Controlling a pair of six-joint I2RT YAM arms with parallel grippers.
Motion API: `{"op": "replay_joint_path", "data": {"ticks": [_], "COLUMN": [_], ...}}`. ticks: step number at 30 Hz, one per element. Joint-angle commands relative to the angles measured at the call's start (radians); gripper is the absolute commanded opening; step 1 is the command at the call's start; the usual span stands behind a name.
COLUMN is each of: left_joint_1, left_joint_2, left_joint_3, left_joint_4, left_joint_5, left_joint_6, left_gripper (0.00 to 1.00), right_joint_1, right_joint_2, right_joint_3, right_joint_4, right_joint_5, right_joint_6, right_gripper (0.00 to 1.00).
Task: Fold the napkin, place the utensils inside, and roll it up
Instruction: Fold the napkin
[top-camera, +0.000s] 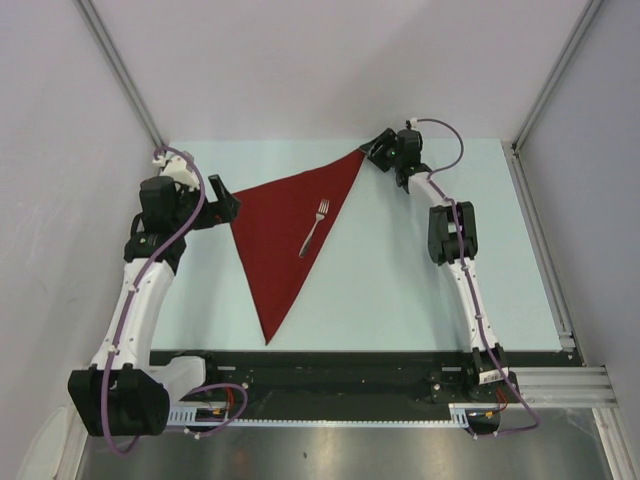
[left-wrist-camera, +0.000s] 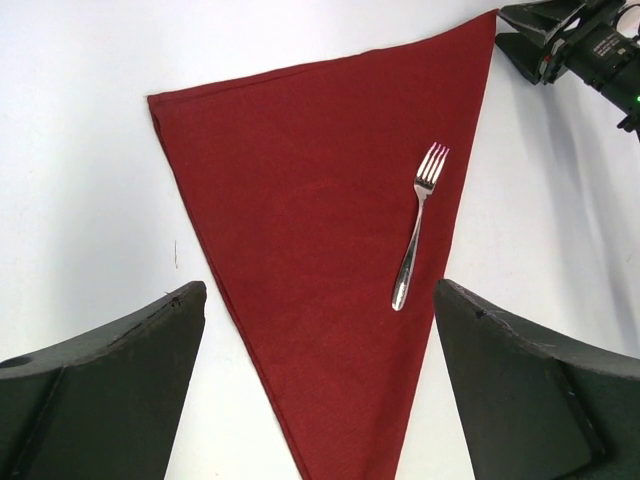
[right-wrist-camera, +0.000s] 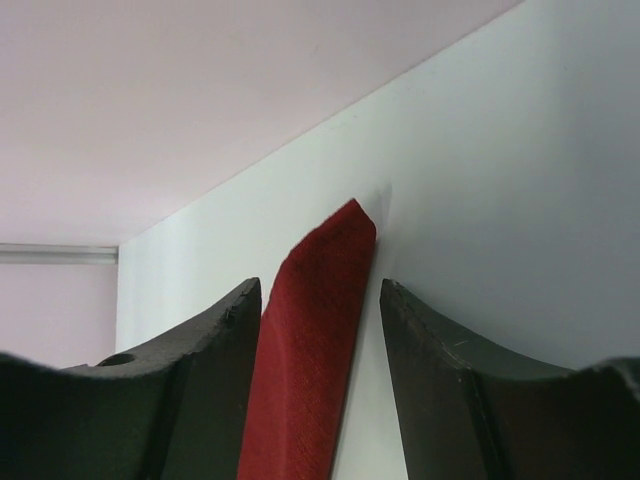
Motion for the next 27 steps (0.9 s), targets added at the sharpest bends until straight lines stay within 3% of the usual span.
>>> {"op": "replay_joint_path", "data": {"ticks": [1,8,15,27], "left_joint_1": [0.000,0.000,0.001,0.000], "left_joint_2": [0.008,0.012,0.017,0.022], "left_joint_3": [0.018,0.021,0.024,0.026], "left_joint_4": [0.000,-0.005,-0.006,-0.009], "left_joint_5": [0.003,0.003,0.011,0.008], "left_joint_6": [0.018,0.020,0.018,0.020], "left_gripper": [1.00,1.00,1.00,1.00], "right_joint_1": [0.008,0.015,0.012,0.005], "right_joint_2": [0.086,0.107,0.106,0.107], "right_joint_3": [0.067,0.094,0.096,0.084], "right_joint_4": [-0.055,-0.054,-0.069,-0.032], "right_joint_5": [0.034,0.051,0.060,0.072], "right_joint_6": [0.017,0.046,0.049,0.066], "right_gripper": [0.57,0.54,0.39,0.28]}}
